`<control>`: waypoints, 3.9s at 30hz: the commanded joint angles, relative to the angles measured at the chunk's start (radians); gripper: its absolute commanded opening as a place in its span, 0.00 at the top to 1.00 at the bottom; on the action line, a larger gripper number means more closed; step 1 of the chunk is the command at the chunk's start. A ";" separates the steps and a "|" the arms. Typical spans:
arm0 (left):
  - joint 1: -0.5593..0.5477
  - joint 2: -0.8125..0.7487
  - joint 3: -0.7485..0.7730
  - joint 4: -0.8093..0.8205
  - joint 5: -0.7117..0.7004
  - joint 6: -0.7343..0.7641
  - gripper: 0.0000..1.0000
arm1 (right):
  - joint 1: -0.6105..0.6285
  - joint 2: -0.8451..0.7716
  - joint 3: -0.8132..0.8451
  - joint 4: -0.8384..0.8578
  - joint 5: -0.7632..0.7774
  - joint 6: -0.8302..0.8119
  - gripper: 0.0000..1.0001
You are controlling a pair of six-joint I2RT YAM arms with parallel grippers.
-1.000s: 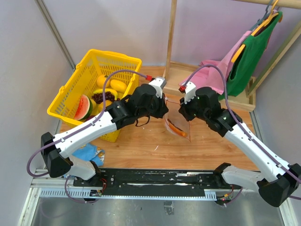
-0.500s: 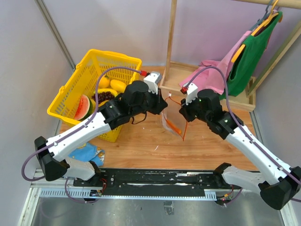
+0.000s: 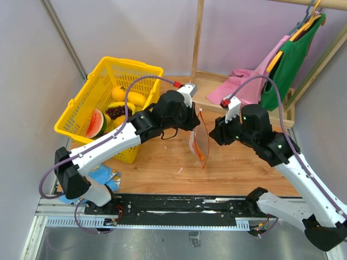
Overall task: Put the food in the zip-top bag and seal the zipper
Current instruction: Adjust the fake food in the zipper food storage bag.
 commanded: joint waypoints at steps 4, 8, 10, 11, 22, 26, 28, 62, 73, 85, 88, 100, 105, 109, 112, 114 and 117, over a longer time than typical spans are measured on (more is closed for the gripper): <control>0.003 0.021 0.075 0.025 0.052 -0.030 1.00 | -0.011 -0.124 -0.084 0.004 -0.181 0.193 0.66; 0.003 0.044 0.094 0.013 0.071 -0.034 1.00 | -0.011 -0.118 -0.124 0.047 -0.225 0.220 0.69; 0.003 0.054 0.101 0.013 0.079 -0.036 1.00 | -0.011 -0.107 -0.147 0.058 -0.222 0.223 0.69; 0.003 0.059 0.104 0.013 0.083 -0.037 1.00 | -0.010 -0.101 -0.155 0.063 -0.223 0.223 0.70; 0.003 0.084 0.178 -0.063 0.020 -0.037 1.00 | -0.011 -0.080 -0.146 -0.015 0.041 0.229 0.72; 0.003 0.091 0.218 -0.136 -0.054 -0.028 1.00 | -0.011 -0.109 -0.124 0.048 -0.054 0.202 0.71; 0.003 0.092 0.227 -0.153 -0.071 -0.030 1.00 | -0.011 -0.126 -0.125 0.100 -0.101 0.202 0.71; 0.002 0.096 0.193 -0.088 0.032 -0.088 1.00 | -0.010 0.005 -0.249 0.143 -0.052 0.168 0.61; 0.003 0.102 0.180 -0.063 0.051 -0.109 1.00 | -0.011 0.093 -0.286 0.081 -0.113 0.120 0.49; 0.002 0.109 0.156 -0.019 0.119 -0.147 1.00 | -0.013 0.083 -0.335 0.211 -0.053 0.131 0.89; 0.000 0.115 0.149 -0.002 0.142 -0.159 1.00 | -0.017 0.035 -0.349 0.289 -0.035 0.158 0.99; 0.050 -0.077 -0.123 0.187 0.090 -0.279 0.51 | -0.035 -0.104 -0.557 0.661 -0.031 0.394 0.99; 0.077 -0.169 -0.307 0.269 0.072 -0.358 0.42 | -0.038 -0.104 -0.657 0.783 0.031 0.487 0.99; 0.079 -0.176 -0.418 0.318 0.069 -0.368 0.35 | -0.056 -0.085 -0.755 0.953 0.030 0.573 0.99; 0.079 -0.173 -0.495 0.390 0.055 -0.331 0.33 | -0.060 -0.102 -0.779 1.023 0.029 0.594 0.99; 0.079 -0.169 -0.541 0.436 0.039 -0.292 0.32 | -0.059 -0.123 -0.789 1.033 0.069 0.608 0.99; 0.078 -0.159 -0.590 0.505 0.026 -0.222 0.29 | -0.063 -0.147 -0.814 1.075 0.116 0.639 0.99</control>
